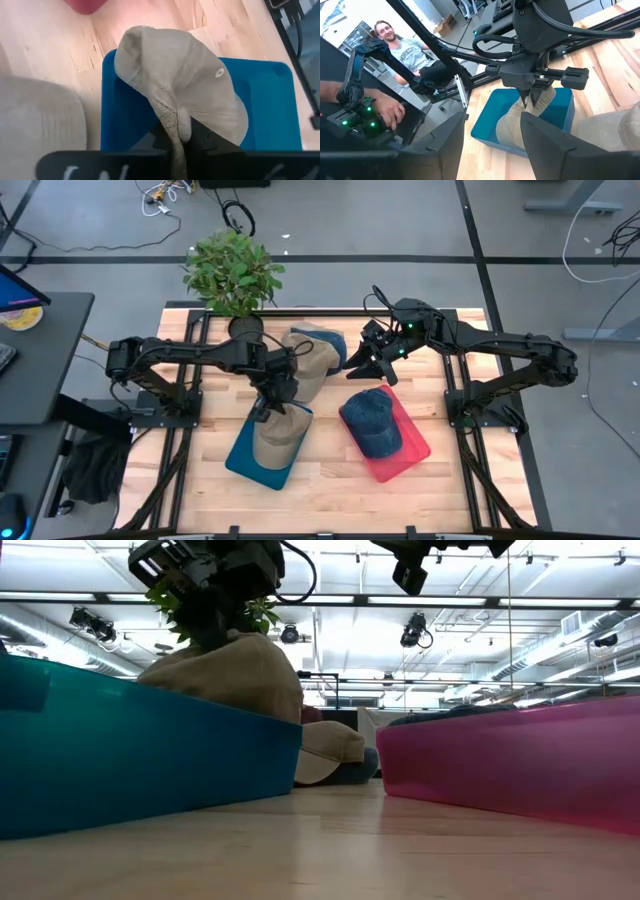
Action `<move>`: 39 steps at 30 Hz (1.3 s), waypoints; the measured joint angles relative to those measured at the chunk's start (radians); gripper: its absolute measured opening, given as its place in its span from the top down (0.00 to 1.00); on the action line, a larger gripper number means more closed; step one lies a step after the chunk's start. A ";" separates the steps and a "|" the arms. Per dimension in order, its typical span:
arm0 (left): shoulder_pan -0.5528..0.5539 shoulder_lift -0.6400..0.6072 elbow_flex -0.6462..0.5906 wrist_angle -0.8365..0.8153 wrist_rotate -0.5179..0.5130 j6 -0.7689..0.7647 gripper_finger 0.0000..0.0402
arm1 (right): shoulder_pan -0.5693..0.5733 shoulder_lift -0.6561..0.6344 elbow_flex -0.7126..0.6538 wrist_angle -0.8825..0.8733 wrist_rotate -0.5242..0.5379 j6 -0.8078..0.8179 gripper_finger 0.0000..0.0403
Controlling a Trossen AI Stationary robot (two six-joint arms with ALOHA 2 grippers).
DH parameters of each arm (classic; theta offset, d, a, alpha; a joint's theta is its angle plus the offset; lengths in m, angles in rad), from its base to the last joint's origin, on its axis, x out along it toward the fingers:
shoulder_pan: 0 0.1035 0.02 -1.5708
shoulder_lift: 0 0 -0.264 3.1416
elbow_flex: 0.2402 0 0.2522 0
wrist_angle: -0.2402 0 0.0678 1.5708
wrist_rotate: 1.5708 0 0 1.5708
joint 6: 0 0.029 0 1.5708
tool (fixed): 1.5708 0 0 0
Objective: Pick & Place hat
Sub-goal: Put the brown cap into the blue bin
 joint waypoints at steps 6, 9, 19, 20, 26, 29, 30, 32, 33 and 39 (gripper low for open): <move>-0.004 0.001 0.000 0.050 -0.014 -0.132 0.81 | 0.000 0.000 0.000 0.000 0.001 0.000 0.51; -0.006 0.001 0.000 0.077 -0.037 -0.149 0.76 | 0.000 0.000 0.000 0.000 0.030 -0.001 0.51; -0.006 0.031 -0.002 0.088 -0.074 -0.291 0.57 | 0.000 0.000 0.000 -0.006 0.098 0.004 0.51; -0.006 0.036 -0.001 0.098 -0.073 -0.314 0.55 | 0.000 0.000 0.000 -0.007 0.099 0.003 0.51; -0.006 0.039 -0.001 0.091 -0.079 -0.420 0.44 | 0.000 0.000 0.000 -0.016 0.100 0.011 0.51; -0.005 0.039 -0.001 0.096 -0.079 -0.431 0.41 | 0.000 0.000 0.000 -0.016 0.101 0.012 0.51; -0.004 0.039 -0.001 0.098 -0.079 -0.438 0.40 | 0.000 0.000 0.000 -0.016 0.105 0.012 0.51; -0.004 0.039 -0.001 0.119 -0.072 -0.505 0.38 | 0.000 0.000 0.000 -0.023 0.122 0.012 0.51; -0.003 0.039 0.000 0.117 -0.056 -0.552 0.37 | 0.000 0.000 0.000 -0.024 0.125 0.012 0.51; -0.004 0.039 0.000 0.109 -0.040 -0.636 0.37 | 0.000 0.000 0.000 -0.027 0.130 0.015 0.51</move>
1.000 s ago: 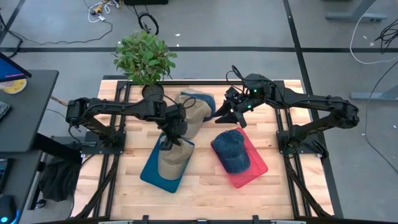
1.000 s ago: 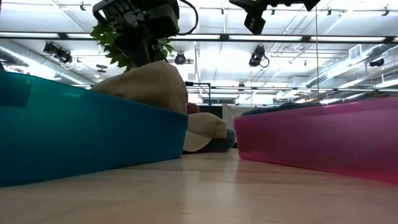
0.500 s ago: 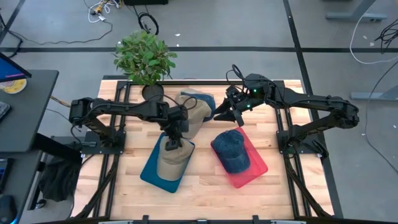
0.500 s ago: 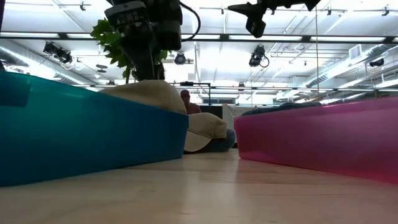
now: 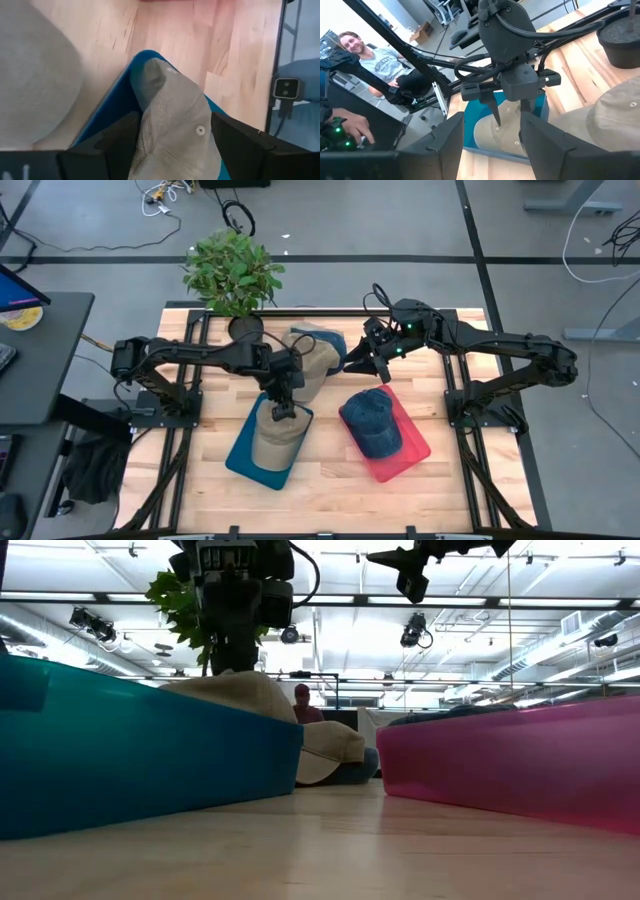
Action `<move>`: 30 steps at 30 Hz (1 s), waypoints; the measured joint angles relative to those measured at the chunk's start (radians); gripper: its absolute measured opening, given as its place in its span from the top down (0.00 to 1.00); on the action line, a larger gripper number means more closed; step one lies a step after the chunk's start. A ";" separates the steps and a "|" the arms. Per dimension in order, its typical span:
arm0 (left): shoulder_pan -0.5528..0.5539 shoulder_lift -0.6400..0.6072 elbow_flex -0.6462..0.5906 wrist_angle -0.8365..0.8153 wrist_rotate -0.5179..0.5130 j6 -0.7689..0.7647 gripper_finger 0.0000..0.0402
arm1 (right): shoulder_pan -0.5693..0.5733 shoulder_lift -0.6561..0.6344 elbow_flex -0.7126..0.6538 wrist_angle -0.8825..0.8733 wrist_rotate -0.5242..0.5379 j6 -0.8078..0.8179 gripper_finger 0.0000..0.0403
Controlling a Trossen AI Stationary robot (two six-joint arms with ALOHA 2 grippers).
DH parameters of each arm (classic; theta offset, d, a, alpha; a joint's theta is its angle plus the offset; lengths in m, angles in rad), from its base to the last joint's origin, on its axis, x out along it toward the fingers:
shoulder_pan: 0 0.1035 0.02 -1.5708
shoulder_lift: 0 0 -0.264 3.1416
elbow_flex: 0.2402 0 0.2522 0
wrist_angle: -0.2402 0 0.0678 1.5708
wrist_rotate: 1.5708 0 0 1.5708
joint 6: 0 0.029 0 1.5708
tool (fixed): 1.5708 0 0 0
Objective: Pick & Place hat
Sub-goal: Put the brown cap into the blue bin, then put the brown cap into the red bin
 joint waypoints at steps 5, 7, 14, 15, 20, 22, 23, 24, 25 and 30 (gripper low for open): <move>-0.003 0.000 0.000 0.038 0.006 0.009 0.38 | 0.000 0.000 0.000 -0.006 0.000 0.000 0.51; -0.008 0.000 0.000 0.070 0.018 -0.013 0.38 | 0.000 0.000 0.000 -0.006 0.000 0.000 0.51; -0.013 -0.001 0.010 0.169 0.018 -0.131 0.38 | 0.000 0.000 0.000 -0.006 0.001 -0.012 0.51; -0.013 -0.001 0.022 0.144 0.018 -0.124 0.38 | 0.000 0.000 0.000 -0.006 0.001 -0.014 0.51; -0.014 -0.006 0.144 -0.034 -0.025 -0.058 0.38 | 0.000 0.000 0.000 -0.013 0.051 -0.007 0.51; -0.014 -0.008 0.218 -0.107 -0.058 -0.023 0.38 | 0.000 0.002 0.000 -0.021 0.073 -0.007 0.51; -0.014 -0.009 0.258 -0.135 -0.079 -0.007 0.38 | 0.000 0.006 0.000 -0.022 0.080 -0.007 0.51; -0.014 -0.010 0.298 -0.163 -0.099 0.003 0.38 | -0.001 0.012 0.000 -0.025 0.080 -0.007 0.51; -0.014 -0.010 0.341 -0.193 -0.124 0.013 0.38 | -0.005 0.020 0.000 -0.027 0.079 -0.001 0.51; -0.031 -0.010 0.508 -0.232 -0.345 0.055 0.38 | -0.029 0.115 0.000 -0.029 0.022 0.110 0.51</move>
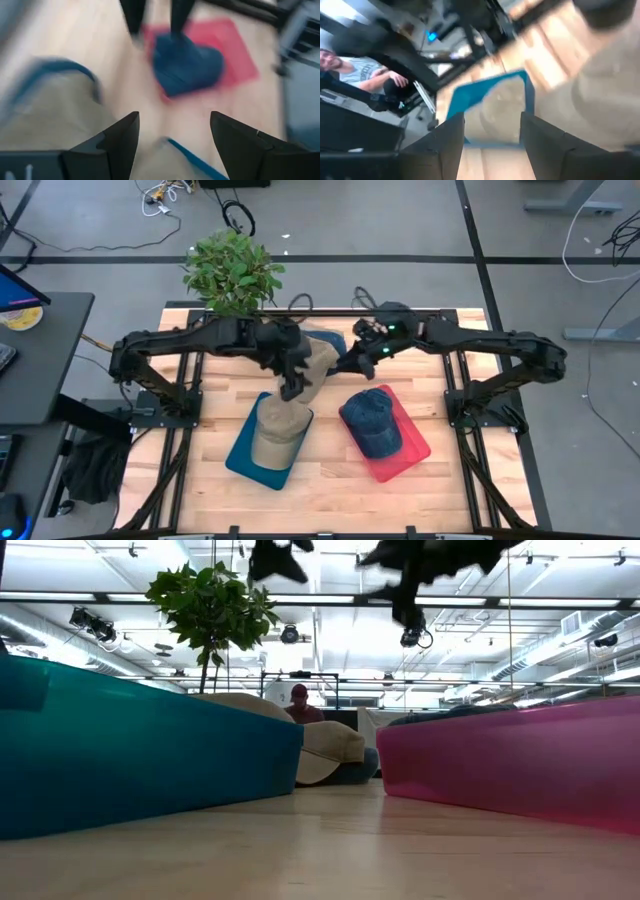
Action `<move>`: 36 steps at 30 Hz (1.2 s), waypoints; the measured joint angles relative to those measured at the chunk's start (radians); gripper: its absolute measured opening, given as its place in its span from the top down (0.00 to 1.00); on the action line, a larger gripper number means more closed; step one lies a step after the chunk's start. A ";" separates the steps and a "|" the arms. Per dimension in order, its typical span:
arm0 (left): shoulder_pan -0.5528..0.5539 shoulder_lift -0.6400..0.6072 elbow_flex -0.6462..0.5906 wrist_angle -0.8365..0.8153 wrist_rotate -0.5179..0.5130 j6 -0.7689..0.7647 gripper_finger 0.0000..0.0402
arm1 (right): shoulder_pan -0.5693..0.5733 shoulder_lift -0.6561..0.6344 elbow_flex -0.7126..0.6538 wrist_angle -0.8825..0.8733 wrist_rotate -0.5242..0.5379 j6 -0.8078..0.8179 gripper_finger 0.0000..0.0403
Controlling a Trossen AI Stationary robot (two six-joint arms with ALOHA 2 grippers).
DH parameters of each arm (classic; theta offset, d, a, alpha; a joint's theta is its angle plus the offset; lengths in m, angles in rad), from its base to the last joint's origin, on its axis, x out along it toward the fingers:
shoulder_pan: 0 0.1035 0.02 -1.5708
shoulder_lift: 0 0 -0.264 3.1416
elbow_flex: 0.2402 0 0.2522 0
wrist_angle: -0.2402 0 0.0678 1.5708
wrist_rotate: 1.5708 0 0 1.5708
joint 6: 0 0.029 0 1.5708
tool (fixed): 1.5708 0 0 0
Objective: Pick & Place hat
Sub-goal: Put the brown cap into the red bin
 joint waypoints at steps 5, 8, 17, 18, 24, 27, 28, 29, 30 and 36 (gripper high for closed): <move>-0.004 0.000 0.084 -0.035 -0.167 -0.012 0.38 | -0.016 0.119 0.015 -0.031 -0.041 0.019 0.51; -0.011 -0.007 0.111 -0.138 -0.174 -0.020 0.38 | -0.028 0.179 0.090 -0.106 -0.060 0.018 0.51; -0.077 -0.045 0.115 -0.243 -0.303 -0.112 0.38 | -0.091 0.312 0.442 -0.367 0.017 -0.118 0.51; -0.086 -0.047 0.116 -0.241 -0.316 -0.116 0.38 | -0.111 0.325 0.464 -0.395 0.037 -0.126 0.51; -0.119 -0.066 0.116 -0.268 -0.394 -0.124 0.38 | -0.219 0.417 0.493 -0.434 0.061 -0.114 0.51; -0.129 -0.075 0.115 -0.276 -0.416 -0.123 0.38 | -0.254 0.459 0.493 -0.442 0.050 -0.098 0.51; -0.129 -0.076 0.115 -0.275 -0.421 -0.120 0.38 | -0.264 0.472 0.493 -0.442 0.036 -0.087 0.51; -0.129 -0.075 0.115 -0.277 -0.425 -0.117 0.38 | -0.271 0.484 0.493 -0.441 0.021 -0.079 0.51; -0.129 -0.073 0.115 -0.278 -0.428 -0.116 0.38 | -0.278 0.494 0.493 -0.439 0.004 -0.074 0.51; -0.128 -0.073 0.115 -0.293 -0.430 -0.093 0.38 | -0.288 0.548 0.492 -0.433 -0.031 -0.077 0.44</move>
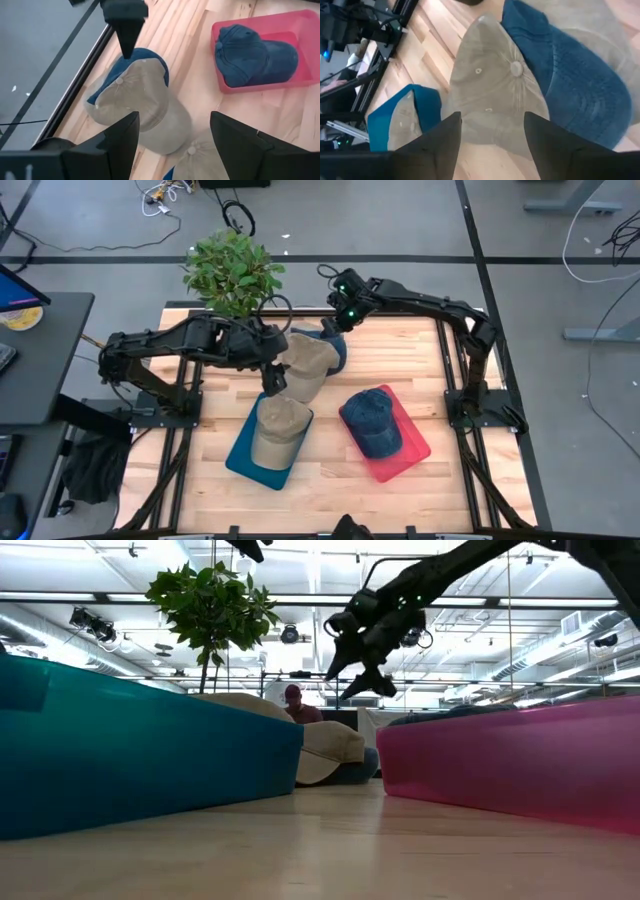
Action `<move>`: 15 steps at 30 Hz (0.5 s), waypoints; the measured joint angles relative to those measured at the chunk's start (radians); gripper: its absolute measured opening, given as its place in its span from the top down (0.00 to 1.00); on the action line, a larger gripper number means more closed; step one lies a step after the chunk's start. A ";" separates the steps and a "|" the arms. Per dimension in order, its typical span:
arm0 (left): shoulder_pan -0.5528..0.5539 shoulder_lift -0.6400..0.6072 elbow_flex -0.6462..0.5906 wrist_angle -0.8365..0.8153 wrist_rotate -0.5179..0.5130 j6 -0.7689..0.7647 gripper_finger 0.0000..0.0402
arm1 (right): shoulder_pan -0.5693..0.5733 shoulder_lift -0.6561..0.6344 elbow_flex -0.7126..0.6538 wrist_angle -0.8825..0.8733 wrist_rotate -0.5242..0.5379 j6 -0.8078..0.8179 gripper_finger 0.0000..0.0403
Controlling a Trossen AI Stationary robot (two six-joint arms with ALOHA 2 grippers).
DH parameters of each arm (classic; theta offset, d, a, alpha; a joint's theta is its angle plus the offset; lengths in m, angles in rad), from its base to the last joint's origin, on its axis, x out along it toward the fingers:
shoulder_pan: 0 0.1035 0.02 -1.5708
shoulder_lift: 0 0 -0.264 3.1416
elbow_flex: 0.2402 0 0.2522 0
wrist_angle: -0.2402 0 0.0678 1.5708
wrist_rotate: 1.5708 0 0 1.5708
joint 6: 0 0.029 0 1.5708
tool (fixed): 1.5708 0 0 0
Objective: Pick & Place hat
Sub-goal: Put the brown cap into the red bin
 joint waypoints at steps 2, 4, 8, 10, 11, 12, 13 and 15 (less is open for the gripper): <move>0.000 0.000 0.000 0.002 -0.001 0.013 0.38 | 0.000 0.019 0.000 -0.016 0.000 0.001 0.41; 0.000 0.000 0.000 0.006 -0.008 0.028 0.38 | 0.000 0.032 0.000 -0.024 0.002 0.000 0.37; 0.002 0.000 0.000 0.008 -0.014 0.057 0.38 | -0.002 0.044 0.000 -0.028 0.037 -0.013 0.31; 0.003 0.000 0.000 0.010 -0.022 0.064 0.38 | -0.002 0.044 0.000 -0.016 0.060 -0.025 0.29; 0.005 0.000 0.000 0.010 -0.028 0.068 0.38 | -0.002 0.044 0.000 -0.011 0.072 -0.033 0.28; 0.007 0.000 0.000 0.010 -0.034 0.073 0.38 | -0.003 0.044 0.000 -0.011 0.078 -0.038 0.27; 0.009 0.000 0.000 0.011 -0.037 0.077 0.38 | -0.003 0.044 0.000 -0.012 0.079 -0.040 0.27; 0.015 0.000 0.000 0.019 -0.039 0.086 0.38 | -0.005 0.044 -0.005 -0.006 0.079 -0.041 0.27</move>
